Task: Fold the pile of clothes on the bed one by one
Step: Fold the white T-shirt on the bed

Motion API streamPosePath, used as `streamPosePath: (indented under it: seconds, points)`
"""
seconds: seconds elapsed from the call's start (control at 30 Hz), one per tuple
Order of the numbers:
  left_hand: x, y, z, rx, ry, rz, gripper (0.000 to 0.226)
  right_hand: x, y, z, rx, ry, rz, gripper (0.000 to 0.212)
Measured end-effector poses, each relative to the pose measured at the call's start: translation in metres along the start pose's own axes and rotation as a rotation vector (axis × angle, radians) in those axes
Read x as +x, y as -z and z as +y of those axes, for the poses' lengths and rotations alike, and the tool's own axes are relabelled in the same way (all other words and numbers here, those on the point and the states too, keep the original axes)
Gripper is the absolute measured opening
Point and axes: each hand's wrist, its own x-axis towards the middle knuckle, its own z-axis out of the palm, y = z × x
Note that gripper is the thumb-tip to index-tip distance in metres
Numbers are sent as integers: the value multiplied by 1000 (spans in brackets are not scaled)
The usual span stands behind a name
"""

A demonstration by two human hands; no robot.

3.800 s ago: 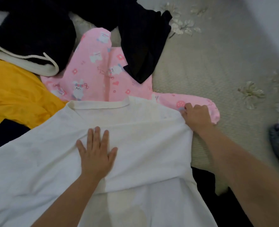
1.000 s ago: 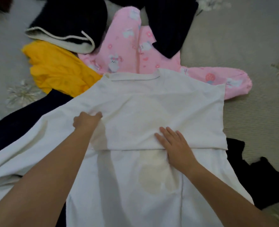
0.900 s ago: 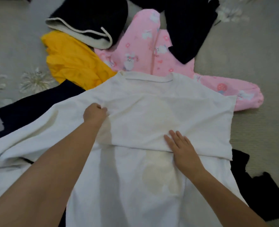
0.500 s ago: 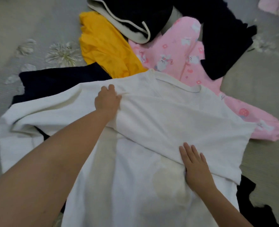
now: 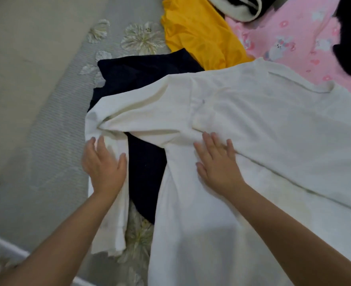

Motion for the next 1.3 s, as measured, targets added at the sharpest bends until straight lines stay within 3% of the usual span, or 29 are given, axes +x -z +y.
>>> streamPosePath:
  seconds: [0.07, 0.1, 0.17, 0.23, 0.37, 0.53, 0.63, 0.77, 0.97, 1.03, 1.1, 1.2, 1.3]
  points:
    - [-6, 7, -38, 17, 267, -115, 60, 4, -25, -13, -26, -37, -175, 51]
    - [-11, 10, -55, 29, 333, -185, 49, 2, -39, -12, -35, -60, -252, 53]
    - [-23, 12, -78, -37, 334, -281, 26, -3, -58, -9, -64, -89, -300, 54]
    - [-33, 15, -85, -162, 345, -305, 24, -6, -68, -7, -73, -95, -270, 53]
    - [-38, 30, -81, -519, 463, -177, 30, -5, -67, -14, -82, -100, -260, 57]
    - [-17, 76, -45, -765, 362, -20, 26, 1, -38, -12, 61, -54, -366, 53]
    - [8, 106, -2, -878, 240, 21, 24, 0, 7, 3, 398, -50, -102, 46]
    - [23, 114, 92, -971, -17, -181, 19, -37, 51, 48, 447, -163, 268, 37]
    - [-23, 59, 287, -1021, -305, -495, 25, -137, 74, 132, 390, -375, 427, 28]
    - [-57, 27, 329, -921, -380, -723, 36, -170, 69, 156, 356, -432, 426, 29]
    - [-89, -5, 341, -725, -478, -811, 41, -197, 60, 173, 376, -496, 419, 28]
    - [-111, -37, 319, -535, -504, -760, 36, -223, 42, 186, 431, -565, 396, 33]
    - [-111, -55, 271, -172, -590, -702, 36, -226, 25, 184, 550, -652, 348, 39]
